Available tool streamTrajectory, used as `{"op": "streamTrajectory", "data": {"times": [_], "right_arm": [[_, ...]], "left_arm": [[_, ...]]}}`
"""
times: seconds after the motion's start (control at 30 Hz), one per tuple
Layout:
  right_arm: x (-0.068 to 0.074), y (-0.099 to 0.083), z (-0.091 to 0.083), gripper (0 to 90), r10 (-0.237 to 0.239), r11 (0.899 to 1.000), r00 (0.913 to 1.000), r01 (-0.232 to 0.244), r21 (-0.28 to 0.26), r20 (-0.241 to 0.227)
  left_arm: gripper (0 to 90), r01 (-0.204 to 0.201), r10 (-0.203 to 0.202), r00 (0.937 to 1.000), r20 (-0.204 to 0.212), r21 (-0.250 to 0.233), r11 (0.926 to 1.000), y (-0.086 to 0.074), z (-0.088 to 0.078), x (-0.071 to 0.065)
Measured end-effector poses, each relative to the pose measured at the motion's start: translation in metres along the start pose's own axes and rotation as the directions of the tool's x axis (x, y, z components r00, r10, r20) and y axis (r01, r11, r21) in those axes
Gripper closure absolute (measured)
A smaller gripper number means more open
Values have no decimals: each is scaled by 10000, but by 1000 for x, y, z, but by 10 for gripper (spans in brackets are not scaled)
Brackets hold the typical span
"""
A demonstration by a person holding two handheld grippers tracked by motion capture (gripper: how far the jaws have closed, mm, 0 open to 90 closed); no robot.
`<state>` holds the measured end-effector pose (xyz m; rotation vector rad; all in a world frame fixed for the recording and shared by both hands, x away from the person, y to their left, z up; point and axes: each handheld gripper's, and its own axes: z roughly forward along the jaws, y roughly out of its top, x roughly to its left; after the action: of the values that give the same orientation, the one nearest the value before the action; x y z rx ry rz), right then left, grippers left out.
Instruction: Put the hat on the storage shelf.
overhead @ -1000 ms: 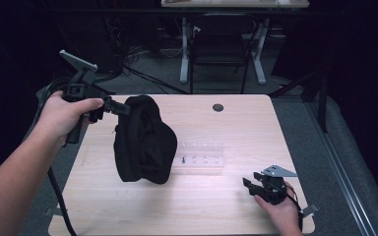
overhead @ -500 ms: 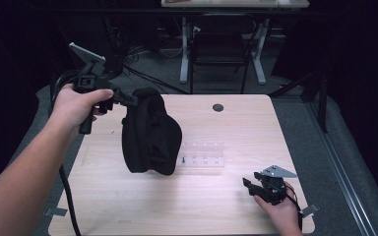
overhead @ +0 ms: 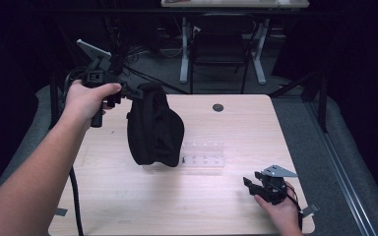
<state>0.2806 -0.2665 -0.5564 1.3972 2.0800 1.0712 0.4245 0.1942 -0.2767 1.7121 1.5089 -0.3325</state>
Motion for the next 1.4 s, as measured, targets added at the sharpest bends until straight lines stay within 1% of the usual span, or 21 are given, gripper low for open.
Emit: {"op": "streamTrajectory", "data": {"times": [0.13,0.2,0.23,0.27,0.3,0.4,0.47,0.5,0.53,0.6,0.63,0.67,0.73,0.77,0.87,0.9,0.93,1.0,1.13,1.33,1.4], "right_arm": [[0,0,0,469,-17,10000,10000,17,55,23],[0,0,0,469,-24,10000,10000,24,52,20],[0,0,0,470,7,10000,10000,-7,-19,-27],[0,1,-1,471,8,10000,10000,-8,-46,-30],[0,1,-1,473,-12,10000,10000,12,-51,-20],[0,1,-2,475,-16,9999,10000,15,-135,-20],[1,3,-3,479,-111,9999,9999,111,-112,30],[2,3,-3,479,-38,9998,10000,38,-206,-41],[3,4,-3,479,-69,9998,10000,68,-178,-22],[5,5,-3,481,-143,9998,9999,142,-148,-45],[8,7,-3,486,-257,9994,9996,254,-247,-101],[10,9,-4,487,-350,9992,9993,347,-211,-130],[12,10,-3,490,-346,9990,9993,342,-284,-161],[15,13,-4,495,-506,9984,9986,501,-248,-184],[18,15,-4,503,-523,9983,9983,515,-284,-271],[22,19,-6,519,-471,9981,9981,454,-409,-408],[22,21,-7,526,-491,9982,9977,474,-354,-478],[25,25,-8,539,-440,9981,9973,413,-447,-592],[30,32,-9,548,-570,9979,9962,548,-354,-663],[38,41,-3,560,-761,9967,9939,736,-333,-800],[42,46,-1,567,-821,9962,9929,792,-370,-859]], "left_arm": [[853,5,-6,10000,-47,-56,10000,2,3,-1],[852,87,-88,9999,-84,-97,9999,3,6,-2],[853,55,-59,9997,-222,-159,9999,3,8,-3],[853,55,-59,9997,-222,-159,9999,3,8,-3],[853,31,-38,9994,-332,-210,9998,3,11,-3],[853,-18,12,9992,-392,-166,9999,3,14,-4],[853,-55,53,9994,-328,-42,10000,2,17,-7],[852,-94,92,9993,-369,-27,10000,1,18,-8],[852,-61,62,9994,-352,13,10000,0,19,-9],[852,-98,101,9994,-327,88,9999,0,20,-10],[852,-177,181,9994,-279,154,9997,-2,22,-12],[852,-236,240,9994,-241,167,9996,-3,23,-13],[852,-181,184,9996,-202,140,9997,-3,24,-14],[852,-227,230,9996,-166,171,9996,-3,25,-15],[851,-296,298,9995,-112,217,9993,-3,26,-17],[851,-290,291,9996,-60,239,9993,-3,27,-17],[851,-290,291,9996,-59,224,9993,-3,27,-17],[851,-280,280,9996,12,212,9994,-3,29,-18],[851,-314,311,9995,110,240,9992,-4,31,-20],[850,-440,433,9988,233,321,9985,-4,35,-24],[850,-442,436,9988,215,282,9986,-4,37,-25]]}}
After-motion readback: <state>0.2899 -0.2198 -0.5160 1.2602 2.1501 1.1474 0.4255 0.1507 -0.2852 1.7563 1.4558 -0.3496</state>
